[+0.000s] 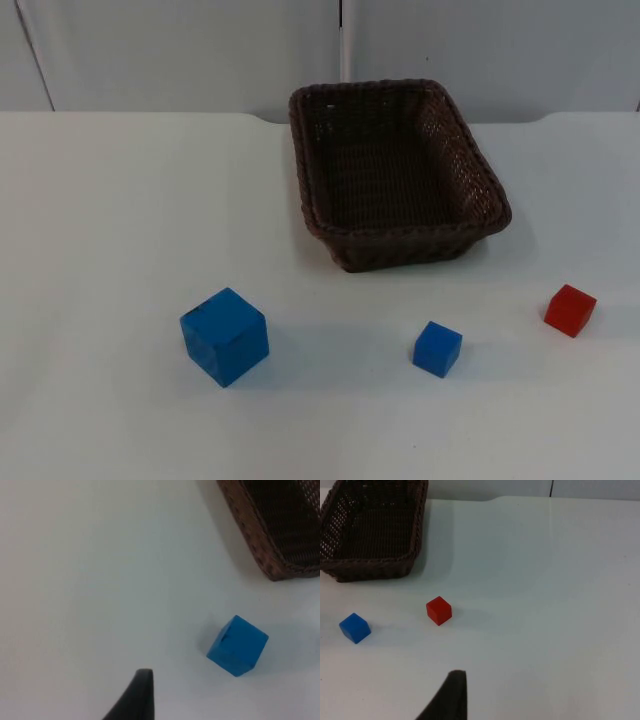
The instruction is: Pick up the basket with the left hand and place the largest block into the basket with the right hand.
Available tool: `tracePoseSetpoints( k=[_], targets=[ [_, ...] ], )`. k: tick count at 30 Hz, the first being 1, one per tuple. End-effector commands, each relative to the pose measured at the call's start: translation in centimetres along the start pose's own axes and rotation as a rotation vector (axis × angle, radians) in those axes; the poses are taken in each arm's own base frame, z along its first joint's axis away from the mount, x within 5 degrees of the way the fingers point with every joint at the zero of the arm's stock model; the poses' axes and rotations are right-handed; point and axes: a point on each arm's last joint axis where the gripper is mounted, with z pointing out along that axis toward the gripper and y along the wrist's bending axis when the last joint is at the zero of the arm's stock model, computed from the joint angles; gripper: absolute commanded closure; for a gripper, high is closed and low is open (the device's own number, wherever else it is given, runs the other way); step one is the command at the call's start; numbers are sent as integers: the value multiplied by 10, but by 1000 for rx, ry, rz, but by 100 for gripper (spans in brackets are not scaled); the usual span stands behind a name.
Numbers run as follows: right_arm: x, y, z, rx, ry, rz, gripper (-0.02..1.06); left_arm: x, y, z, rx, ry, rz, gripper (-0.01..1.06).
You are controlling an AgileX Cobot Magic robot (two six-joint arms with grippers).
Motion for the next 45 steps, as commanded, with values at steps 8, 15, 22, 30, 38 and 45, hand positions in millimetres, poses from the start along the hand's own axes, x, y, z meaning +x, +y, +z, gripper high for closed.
tracePoseSetpoints(
  k=[8, 15, 22, 30, 38, 45],
  targets=[
    [0, 0, 0, 3, -4, 4, -1, -29, -2, 10, 41, -16, 0, 3],
    [0, 0, 0, 5, -4, 6, -1, -48, -2, 27, 88, 2, 6, 3],
    [0, 0, 0, 7, -4, 5, -1, -68, 2, 42, 97, 19, 2, 3],
    [0, 0, 0, 3, -4, 4, -1, -85, -9, 65, 142, 51, 50, 3],
    [0, 0, 0, 3, -4, 4, -1, -94, -38, 101, 220, 125, 108, 3],
    [0, 0, 0, 3, -4, 4, -1, -102, -61, 132, 266, 170, 119, 3]
  ],
)
